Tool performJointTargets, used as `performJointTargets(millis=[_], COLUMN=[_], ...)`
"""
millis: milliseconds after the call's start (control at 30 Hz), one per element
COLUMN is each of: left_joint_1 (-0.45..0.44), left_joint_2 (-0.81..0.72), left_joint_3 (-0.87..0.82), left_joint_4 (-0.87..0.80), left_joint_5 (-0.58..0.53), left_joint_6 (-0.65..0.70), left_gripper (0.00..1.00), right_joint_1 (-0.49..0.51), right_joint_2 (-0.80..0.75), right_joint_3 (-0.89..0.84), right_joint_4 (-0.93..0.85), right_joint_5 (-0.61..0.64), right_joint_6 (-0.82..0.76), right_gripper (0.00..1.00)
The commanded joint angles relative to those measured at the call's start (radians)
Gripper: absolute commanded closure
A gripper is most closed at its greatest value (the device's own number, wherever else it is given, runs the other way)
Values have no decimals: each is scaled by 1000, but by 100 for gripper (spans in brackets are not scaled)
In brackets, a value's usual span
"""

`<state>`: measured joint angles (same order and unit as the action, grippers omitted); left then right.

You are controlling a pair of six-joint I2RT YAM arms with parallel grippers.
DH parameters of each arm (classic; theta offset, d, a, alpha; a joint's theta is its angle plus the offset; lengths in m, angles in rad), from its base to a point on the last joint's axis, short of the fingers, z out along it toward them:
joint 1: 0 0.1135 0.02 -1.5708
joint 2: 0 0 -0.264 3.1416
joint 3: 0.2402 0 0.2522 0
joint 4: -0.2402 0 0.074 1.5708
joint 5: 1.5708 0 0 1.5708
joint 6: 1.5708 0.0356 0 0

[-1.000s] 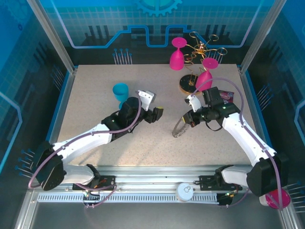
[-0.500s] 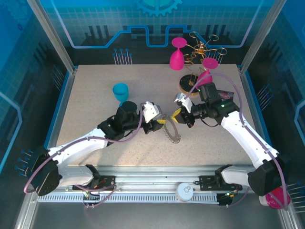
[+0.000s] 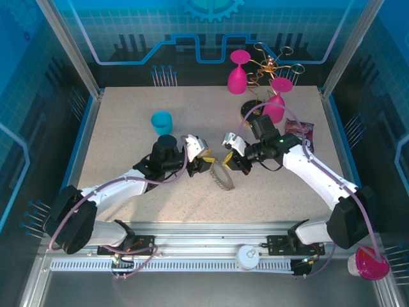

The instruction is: Put the keys on the keyring

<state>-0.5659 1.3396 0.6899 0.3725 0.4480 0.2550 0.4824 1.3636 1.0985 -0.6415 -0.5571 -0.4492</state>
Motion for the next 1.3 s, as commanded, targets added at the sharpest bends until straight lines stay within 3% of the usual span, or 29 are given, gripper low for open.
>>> performJointTargets(millis=[0,167,367,500,733,833,1067,1267], left_joint_1=[28,34,27,12,-8,-15,-20,-23], left_joint_2=[38,38,21,-8,-4,5,26,19], left_joint_3=[10,-3,-55,-35,-53,-62,-66,-66], left_joint_4=[5,-73,-5,-126,-83,-36,37,32], left_joint_5=[171,290,342,339,331,308,279,191], left_joint_6=[58,175,233,313,313,294,235,243], left_gripper=[64,64,67,69,71,77,75,72], right_joint_1=[29,49,90,90,125,135,164,171], right_joint_2=[-11,-50,-75,-78,-101,-93,-71,-58], right_joint_3=[-55,-120,-150,-146,-168,-157,-139,-139], right_joint_4=[94,194,244,263,298,276,264,255], right_joint_5=[-13,13,19,26,35,35,57,91], right_joint_6=[-50,-63,-91,-94,-82,-94,-101,-106], right_gripper=[100,100,100,100,100,100,100,100])
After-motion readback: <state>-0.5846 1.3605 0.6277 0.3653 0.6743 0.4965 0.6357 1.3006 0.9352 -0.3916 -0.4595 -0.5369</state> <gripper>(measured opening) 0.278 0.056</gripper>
